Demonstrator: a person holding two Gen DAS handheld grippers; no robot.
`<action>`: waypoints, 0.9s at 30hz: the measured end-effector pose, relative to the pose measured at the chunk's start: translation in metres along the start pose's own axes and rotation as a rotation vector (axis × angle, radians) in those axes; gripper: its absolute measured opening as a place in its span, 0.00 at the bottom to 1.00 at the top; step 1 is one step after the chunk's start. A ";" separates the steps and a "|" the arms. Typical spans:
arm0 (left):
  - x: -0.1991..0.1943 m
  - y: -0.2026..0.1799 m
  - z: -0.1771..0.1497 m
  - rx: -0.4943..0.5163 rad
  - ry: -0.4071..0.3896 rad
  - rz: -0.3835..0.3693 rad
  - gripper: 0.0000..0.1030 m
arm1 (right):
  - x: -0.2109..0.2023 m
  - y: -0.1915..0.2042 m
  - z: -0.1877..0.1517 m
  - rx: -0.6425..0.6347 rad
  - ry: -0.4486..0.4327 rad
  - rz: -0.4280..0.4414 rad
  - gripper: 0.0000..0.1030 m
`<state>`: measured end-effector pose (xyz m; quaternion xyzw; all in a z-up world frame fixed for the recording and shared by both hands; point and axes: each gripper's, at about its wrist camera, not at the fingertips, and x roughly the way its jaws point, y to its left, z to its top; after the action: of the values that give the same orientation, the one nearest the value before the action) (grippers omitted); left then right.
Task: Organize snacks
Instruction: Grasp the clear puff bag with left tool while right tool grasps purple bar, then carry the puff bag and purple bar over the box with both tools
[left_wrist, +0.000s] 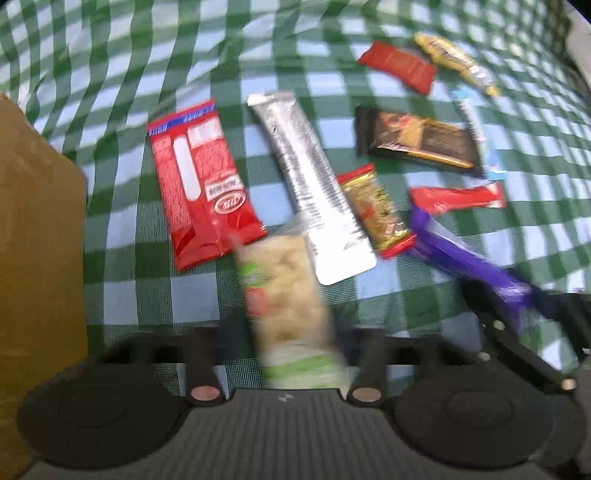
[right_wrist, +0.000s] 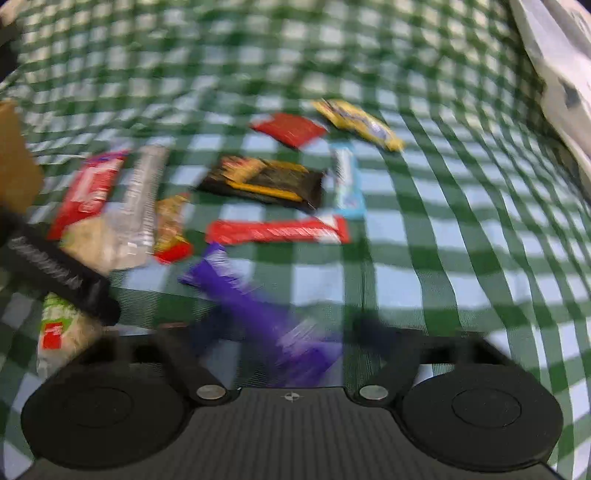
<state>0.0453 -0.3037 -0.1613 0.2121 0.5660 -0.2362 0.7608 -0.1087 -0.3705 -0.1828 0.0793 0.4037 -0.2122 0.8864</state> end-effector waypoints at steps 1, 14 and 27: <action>-0.004 0.001 -0.001 0.003 -0.008 -0.010 0.39 | -0.004 0.005 0.000 -0.034 -0.007 0.002 0.28; -0.109 0.048 -0.045 -0.004 -0.151 -0.117 0.39 | -0.070 0.008 0.013 0.132 -0.090 -0.018 0.22; -0.221 0.149 -0.156 -0.104 -0.240 -0.060 0.39 | -0.200 0.090 0.010 0.166 -0.230 0.147 0.22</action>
<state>-0.0388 -0.0658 0.0172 0.1255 0.4887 -0.2528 0.8256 -0.1789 -0.2300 -0.0295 0.1566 0.2740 -0.1870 0.9303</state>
